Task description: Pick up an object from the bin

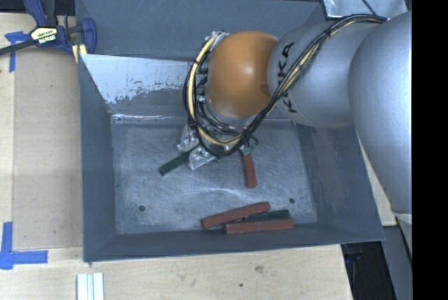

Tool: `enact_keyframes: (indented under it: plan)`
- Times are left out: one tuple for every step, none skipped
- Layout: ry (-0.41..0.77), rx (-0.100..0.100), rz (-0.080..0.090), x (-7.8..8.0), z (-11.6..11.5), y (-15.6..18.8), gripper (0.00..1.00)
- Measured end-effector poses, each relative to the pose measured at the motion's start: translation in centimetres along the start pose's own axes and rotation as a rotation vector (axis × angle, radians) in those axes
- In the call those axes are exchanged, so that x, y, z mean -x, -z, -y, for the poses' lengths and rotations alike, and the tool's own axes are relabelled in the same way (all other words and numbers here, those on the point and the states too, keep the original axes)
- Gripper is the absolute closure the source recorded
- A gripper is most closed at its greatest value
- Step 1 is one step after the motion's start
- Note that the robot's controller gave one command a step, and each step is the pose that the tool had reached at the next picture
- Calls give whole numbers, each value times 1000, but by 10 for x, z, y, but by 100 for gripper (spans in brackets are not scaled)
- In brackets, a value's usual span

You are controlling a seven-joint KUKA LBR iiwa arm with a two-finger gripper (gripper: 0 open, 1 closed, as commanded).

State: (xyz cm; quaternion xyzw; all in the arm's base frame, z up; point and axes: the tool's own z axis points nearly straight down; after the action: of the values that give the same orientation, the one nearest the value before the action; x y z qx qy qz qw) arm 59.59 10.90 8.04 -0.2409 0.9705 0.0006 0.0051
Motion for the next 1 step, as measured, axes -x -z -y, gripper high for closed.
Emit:
enact_keyframes:
  plan:
    - [-1, 0, 0, 0, 0, 0, 100]
